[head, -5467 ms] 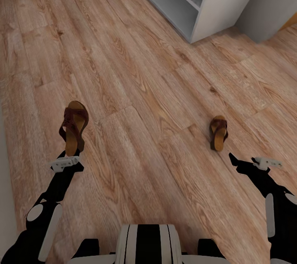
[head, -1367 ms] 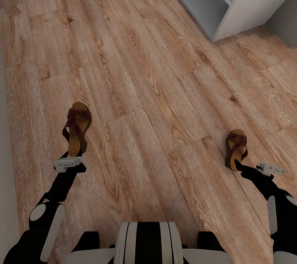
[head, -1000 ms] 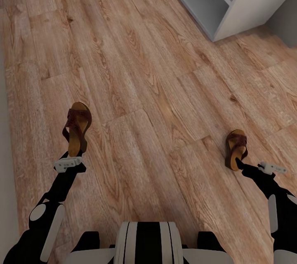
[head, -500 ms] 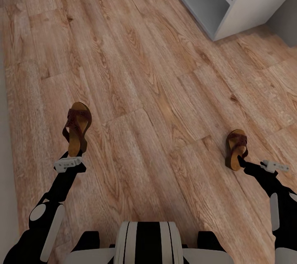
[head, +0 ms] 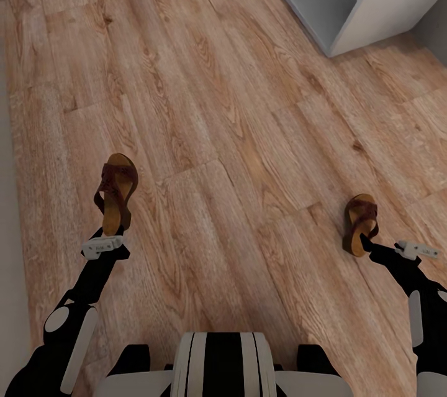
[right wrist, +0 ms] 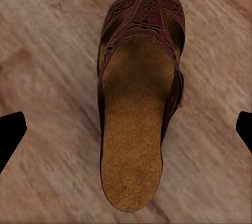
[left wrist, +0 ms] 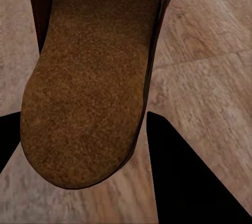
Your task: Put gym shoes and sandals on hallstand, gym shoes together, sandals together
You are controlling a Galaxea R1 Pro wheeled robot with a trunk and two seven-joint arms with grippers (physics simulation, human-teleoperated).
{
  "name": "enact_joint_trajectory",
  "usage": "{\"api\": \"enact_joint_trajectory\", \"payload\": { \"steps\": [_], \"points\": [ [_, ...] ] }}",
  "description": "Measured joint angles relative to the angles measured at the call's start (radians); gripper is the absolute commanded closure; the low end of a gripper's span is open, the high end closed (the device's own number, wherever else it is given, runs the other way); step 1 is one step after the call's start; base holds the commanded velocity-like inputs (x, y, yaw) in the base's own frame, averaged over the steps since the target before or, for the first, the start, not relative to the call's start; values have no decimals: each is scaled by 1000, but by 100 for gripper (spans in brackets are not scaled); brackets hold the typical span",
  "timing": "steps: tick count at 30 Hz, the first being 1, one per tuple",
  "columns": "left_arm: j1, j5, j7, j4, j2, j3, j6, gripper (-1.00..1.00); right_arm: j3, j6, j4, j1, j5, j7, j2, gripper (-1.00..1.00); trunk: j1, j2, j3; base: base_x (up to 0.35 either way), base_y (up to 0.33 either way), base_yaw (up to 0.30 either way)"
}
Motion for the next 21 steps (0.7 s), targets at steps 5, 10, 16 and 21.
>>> {"api": "enact_joint_trajectory", "payload": {
  "steps": [5, 10, 16, 21],
  "points": [
    [0, 0, 0, 0, 0, 0, 0, 100, 0, -11, 16, -4, -1, 0, -7, -100, 0, 0, -6, 0, 0, 57],
    [0, 0, 0, 0, 0, 0, 0, 100, 0, -17, 27, -6, -2, 0, -11, -100, 0, 0, -6, 0, 0, 23],
    [0, 0, 0, 0, 0, 0, 0, 100, 0, -19, 31, -7, -3, 0, -12, -100, 0, 0, -6, 0, 0, 7],
    [0, 0, 0, 0, 0, 0, 0, 100, 0, -19, 32, -7, -3, 0, -12, -100, 0, 0, -6, 0, 0, 2]
  ]
}}
